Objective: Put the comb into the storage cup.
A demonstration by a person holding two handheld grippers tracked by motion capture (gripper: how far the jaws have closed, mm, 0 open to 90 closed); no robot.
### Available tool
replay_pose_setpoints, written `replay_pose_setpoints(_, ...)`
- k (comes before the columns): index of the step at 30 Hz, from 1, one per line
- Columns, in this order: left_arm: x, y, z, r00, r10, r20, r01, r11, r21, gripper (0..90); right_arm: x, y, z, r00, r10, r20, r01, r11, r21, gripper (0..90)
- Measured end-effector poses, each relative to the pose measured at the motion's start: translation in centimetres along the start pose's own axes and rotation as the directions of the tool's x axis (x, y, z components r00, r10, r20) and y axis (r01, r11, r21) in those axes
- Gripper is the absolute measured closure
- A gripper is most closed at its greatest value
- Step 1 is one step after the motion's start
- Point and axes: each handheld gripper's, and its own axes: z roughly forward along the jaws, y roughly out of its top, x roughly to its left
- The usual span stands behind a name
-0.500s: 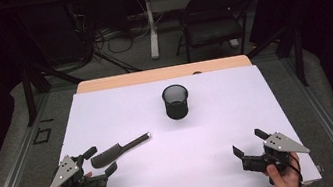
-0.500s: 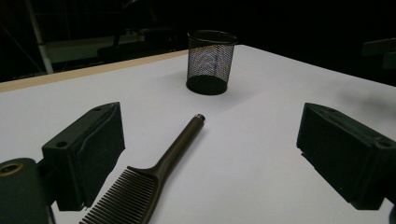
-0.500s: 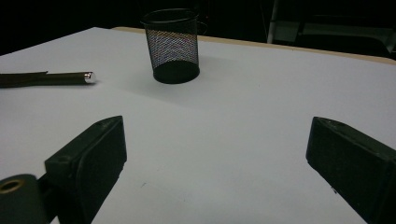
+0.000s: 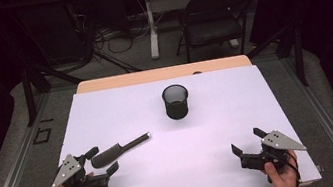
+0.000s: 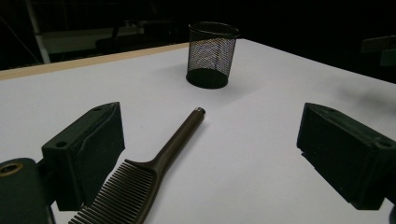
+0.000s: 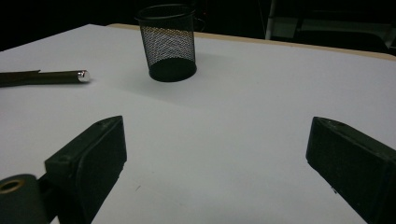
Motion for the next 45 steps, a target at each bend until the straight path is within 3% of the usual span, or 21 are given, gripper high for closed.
replay_pose_setpoints(6, 0.0, -0.2, 0.2, 0.9998, -0.019, -0.002, 0.019, 0.9996, 0.02, 7.2, -0.1, 0.0, 0.3, 1.0, -0.004, -0.007, 0.004, 1.0, 0.004, 5.0)
replay_pose_setpoints(9, -0.1, -0.3, 0.3, 0.9996, -0.026, -0.006, 0.026, 0.999, 0.035, 0.5, 0.0, 0.2, 0.4, 0.9999, 0.002, -0.012, -0.003, 1.0, -0.005, 4.9)
replay_pose_setpoints(15, 0.0, -0.1, 1.0, 0.9957, -0.091, -0.02, 0.091, 0.9954, 0.028, 0.4, 0.1, 0.0, 0.2, 1.0, 0.0, 0.002, 0.0, 1.0, 0.004, 4.9)
replay_pose_setpoints(20, 0.0, 0.1, 1.9, 0.9938, -0.095, -0.057, 0.099, 0.9926, 0.07, 0.4, 0.0, 0.2, 0.0, 1.0, 0.003, 0.004, -0.002, 1.0, -0.002, 4.9)
replay_pose_setpoints(25, -0.8, 0.3, 1.9, 0.9945, -0.066, -0.081, 0.074, 0.992, 0.102, 0.8, 0.1, 0.2, 0.1, 0.9999, 0.009, 0.004, -0.009, 1.0, -0.007, 4.9)
replay_pose_setpoints(29, -1.2, 1.0, 1.7, 0.9924, -0.048, -0.113, 0.06, 0.9931, 0.101, 6.5, 0.1, 0.2, 0.3, 1.0, 0.002, -0.005, -0.002, 1.0, 0.005, 4.9)
replay_pose_setpoints(30, -1.2, 1.3, 1.7, 0.9914, -0.056, -0.119, 0.068, 0.9923, 0.104, 12.3, 0.3, 0.2, 0.3, 0.9999, -0.003, -0.014, 0.003, 1.0, 0.007, 4.9)
replay_pose_setpoints(35, -1.3, 1.9, 2.0, 0.9877, -0.077, -0.136, 0.093, 0.989, 0.115, 16.8, 0.7, 0.2, 0.4, 0.9992, -0.023, -0.032, 0.023, 1.0, 0.01, 4.9)
replay_pose_setpoints(42, -1.6, 3.4, 2.8, 0.9717, -0.136, -0.193, 0.159, 0.9814, 0.108, 27.8, 1.0, 0.2, 0.2, 0.9986, -0.04, -0.035, 0.04, 0.999, 0.01, 5.0)
replay_pose_setpoints(43, -1.6, 3.4, 2.8, 0.9717, -0.136, -0.193, 0.159, 0.9814, 0.108, 29.3, 1.0, 0.2, 0.2, 0.9986, -0.038, -0.036, 0.039, 0.999, 0.009, 5.0)
replay_pose_setpoints(45, -1.4, 3.9, 3.1, 0.9664, -0.156, -0.204, 0.183, 0.9756, 0.121, 34.6, 1.0, 0.2, 0.3, 0.9986, -0.039, -0.036, 0.04, 0.999, 0.013, 4.9)
